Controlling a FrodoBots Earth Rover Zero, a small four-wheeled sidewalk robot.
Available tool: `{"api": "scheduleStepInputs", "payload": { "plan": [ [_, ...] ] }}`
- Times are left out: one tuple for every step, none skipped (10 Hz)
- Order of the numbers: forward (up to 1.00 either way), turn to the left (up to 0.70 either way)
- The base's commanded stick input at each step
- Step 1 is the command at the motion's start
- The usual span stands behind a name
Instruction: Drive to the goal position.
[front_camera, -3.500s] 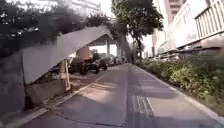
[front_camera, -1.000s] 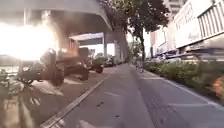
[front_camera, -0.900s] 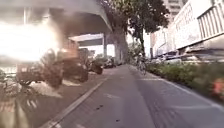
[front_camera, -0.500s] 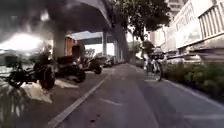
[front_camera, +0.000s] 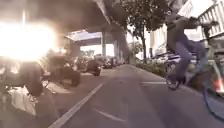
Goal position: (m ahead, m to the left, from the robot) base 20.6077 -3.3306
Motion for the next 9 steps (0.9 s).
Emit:
{"api": "scheduleStepInputs", "payload": {
  "plan": [
    [0.70,-0.12],
    [0.70,-0.13],
    [0.70,-0.11],
    [0.70,0.00],
    [0.70,0.00],
    [0.70,0.00],
    [0.70,0.00],
    [0.70,0.00],
    [0.70,0.00]
  ]
}}
